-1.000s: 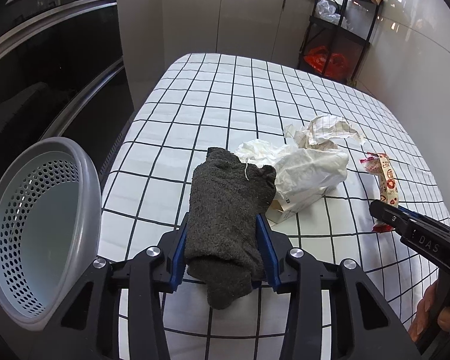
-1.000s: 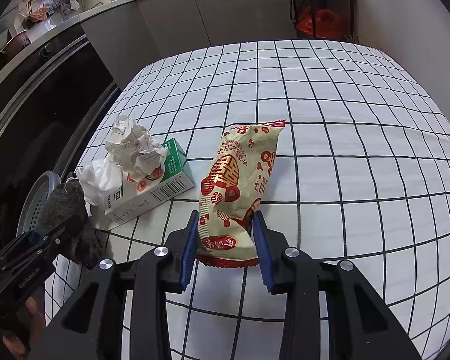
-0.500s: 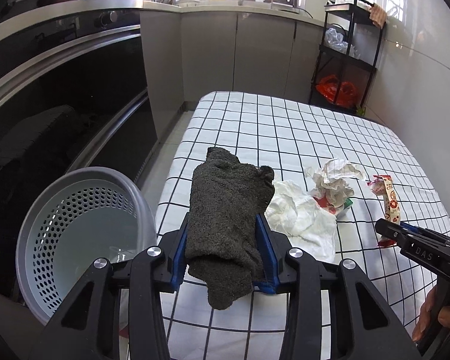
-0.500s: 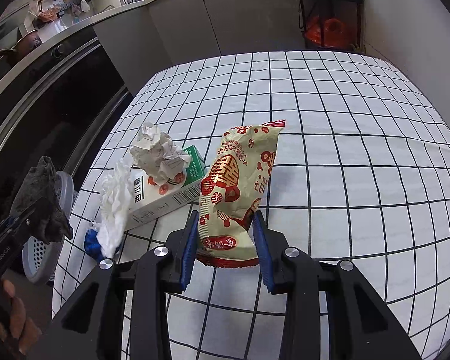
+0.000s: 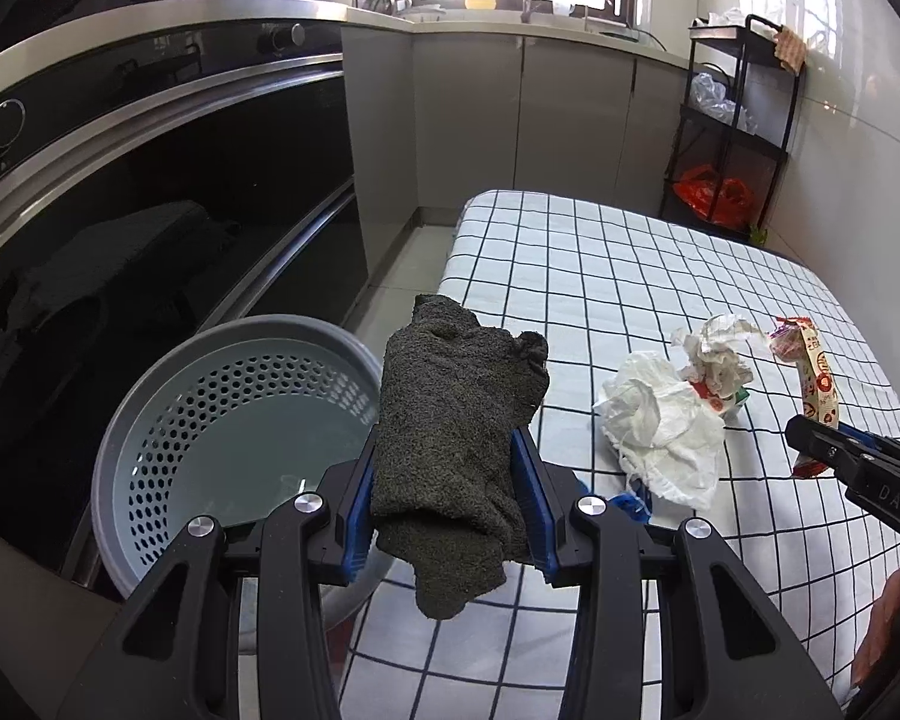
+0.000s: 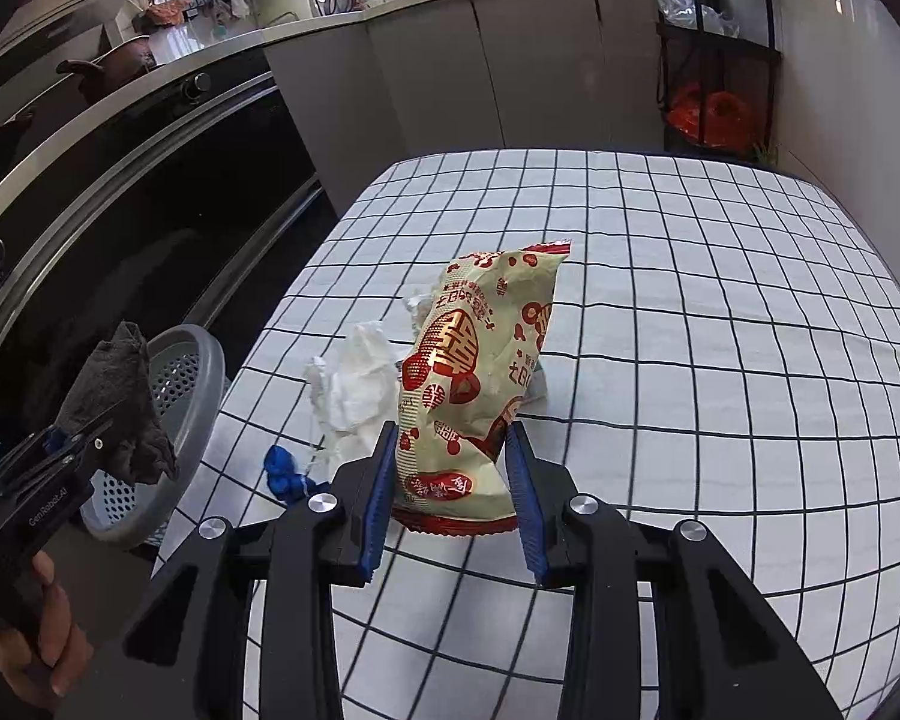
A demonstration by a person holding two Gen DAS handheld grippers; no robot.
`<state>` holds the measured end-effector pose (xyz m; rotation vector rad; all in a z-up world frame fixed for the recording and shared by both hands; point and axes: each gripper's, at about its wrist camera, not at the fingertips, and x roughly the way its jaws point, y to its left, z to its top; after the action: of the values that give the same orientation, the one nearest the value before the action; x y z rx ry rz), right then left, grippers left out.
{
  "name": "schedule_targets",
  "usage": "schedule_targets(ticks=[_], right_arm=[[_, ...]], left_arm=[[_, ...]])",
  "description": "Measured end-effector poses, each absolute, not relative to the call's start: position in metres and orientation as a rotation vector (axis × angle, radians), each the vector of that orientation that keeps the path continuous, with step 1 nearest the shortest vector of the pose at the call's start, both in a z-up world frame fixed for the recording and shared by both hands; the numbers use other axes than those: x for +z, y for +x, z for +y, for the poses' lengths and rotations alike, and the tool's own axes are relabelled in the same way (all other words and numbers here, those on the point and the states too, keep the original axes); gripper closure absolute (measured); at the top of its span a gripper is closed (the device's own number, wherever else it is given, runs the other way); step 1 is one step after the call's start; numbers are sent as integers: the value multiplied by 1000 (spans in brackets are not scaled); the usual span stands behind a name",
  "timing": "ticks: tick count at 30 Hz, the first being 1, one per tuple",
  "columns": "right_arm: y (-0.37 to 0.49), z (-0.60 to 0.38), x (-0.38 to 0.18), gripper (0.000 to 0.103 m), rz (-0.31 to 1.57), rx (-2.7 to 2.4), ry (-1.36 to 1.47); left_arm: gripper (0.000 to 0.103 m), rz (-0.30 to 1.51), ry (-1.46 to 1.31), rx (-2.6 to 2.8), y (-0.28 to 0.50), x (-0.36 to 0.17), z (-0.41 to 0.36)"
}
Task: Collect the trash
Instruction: 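Carry the grey cloth and snack wrapper over the grey basket with both grippers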
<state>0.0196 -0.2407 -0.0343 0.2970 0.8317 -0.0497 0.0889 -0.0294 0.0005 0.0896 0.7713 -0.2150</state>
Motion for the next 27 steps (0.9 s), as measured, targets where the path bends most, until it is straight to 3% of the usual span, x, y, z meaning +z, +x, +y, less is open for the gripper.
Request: schedule_targets(ticks=[15, 27], right_arm=[[49, -124, -9, 68, 791, 176, 170], [88, -46, -16, 68, 827, 328, 82]], left_arm=[[63, 703, 114, -37, 78, 32, 67], [62, 803, 24, 8, 115, 10, 118]])
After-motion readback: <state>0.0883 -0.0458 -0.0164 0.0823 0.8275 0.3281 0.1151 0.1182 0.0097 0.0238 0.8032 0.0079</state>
